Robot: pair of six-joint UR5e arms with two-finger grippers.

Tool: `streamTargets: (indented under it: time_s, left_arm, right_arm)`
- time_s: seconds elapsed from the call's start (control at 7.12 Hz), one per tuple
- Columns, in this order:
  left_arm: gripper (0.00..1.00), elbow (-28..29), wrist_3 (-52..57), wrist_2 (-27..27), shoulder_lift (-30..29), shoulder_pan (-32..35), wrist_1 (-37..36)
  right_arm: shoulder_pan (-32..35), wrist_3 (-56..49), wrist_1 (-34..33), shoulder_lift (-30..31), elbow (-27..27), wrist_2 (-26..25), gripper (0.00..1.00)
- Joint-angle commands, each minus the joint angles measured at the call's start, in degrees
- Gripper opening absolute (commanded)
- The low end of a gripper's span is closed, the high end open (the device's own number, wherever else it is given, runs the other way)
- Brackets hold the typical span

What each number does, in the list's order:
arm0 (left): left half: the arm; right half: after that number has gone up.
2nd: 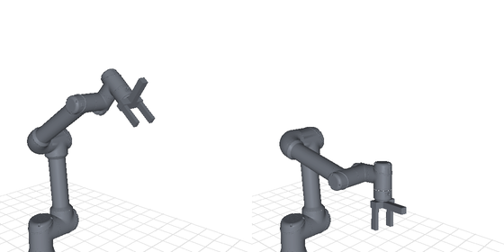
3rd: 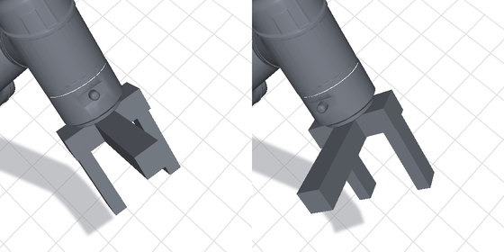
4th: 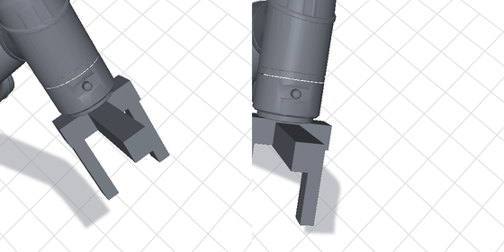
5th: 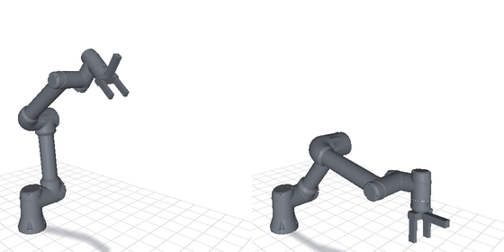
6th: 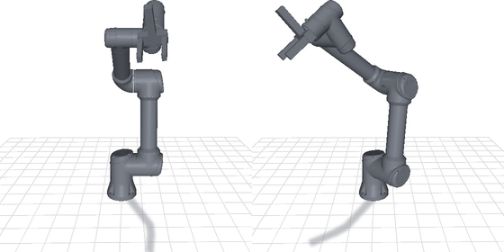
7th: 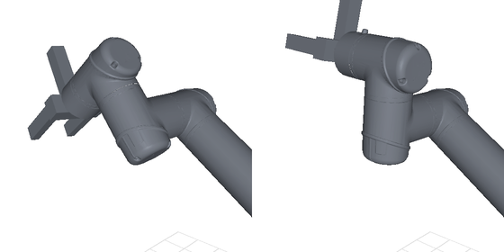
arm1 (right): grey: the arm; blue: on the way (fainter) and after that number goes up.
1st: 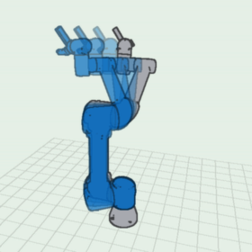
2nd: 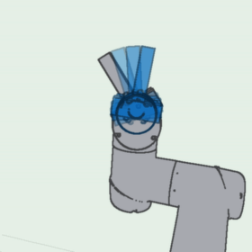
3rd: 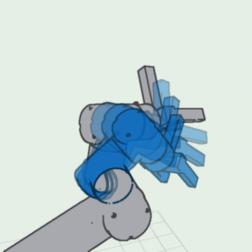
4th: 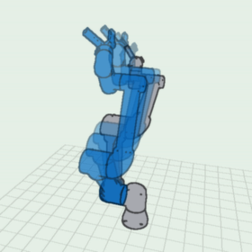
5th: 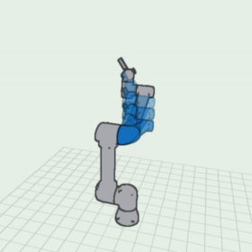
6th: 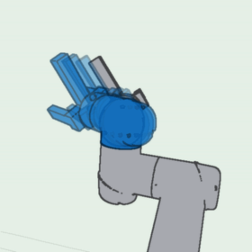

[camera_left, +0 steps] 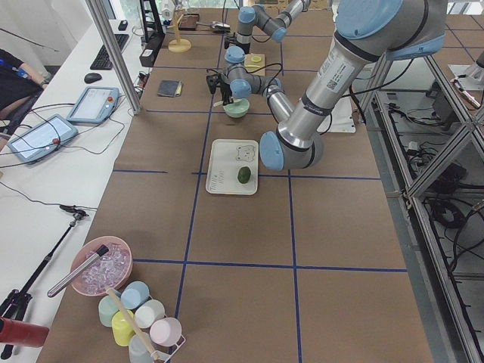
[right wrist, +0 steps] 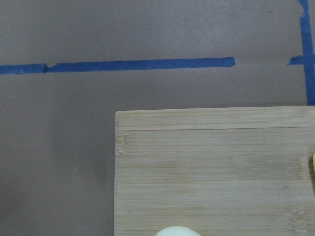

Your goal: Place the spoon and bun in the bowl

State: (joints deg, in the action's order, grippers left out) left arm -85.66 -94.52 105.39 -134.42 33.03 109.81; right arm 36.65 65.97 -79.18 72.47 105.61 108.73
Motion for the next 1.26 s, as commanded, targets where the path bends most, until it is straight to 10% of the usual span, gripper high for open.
streamTargets:
  time_s: [0.0,0.14,0.98,1.12]
  left_arm:
    - [0.08,0.1,0.0,0.0,-0.4,-0.5,0.2]
    - [0.99,0.1,0.6,0.0,-0.2,-0.5,1.5]
    - [1.00,-0.7,0.6,0.0,0.0,0.5,1.3]
    - [1.00,-1.1,0.6,0.0,0.0,0.5,1.3]
  right_arm:
    - [-0.3,0.0,0.0,0.2,-0.1,0.0,1.00]
    - [-0.7,0.0,0.0,0.4,-0.1,0.0,1.00]
    - [-2.7,-0.1,0.0,-0.3,-3.0,0.1,0.92]
    - [-2.7,0.0,0.0,-0.4,-3.0,0.2,0.70]
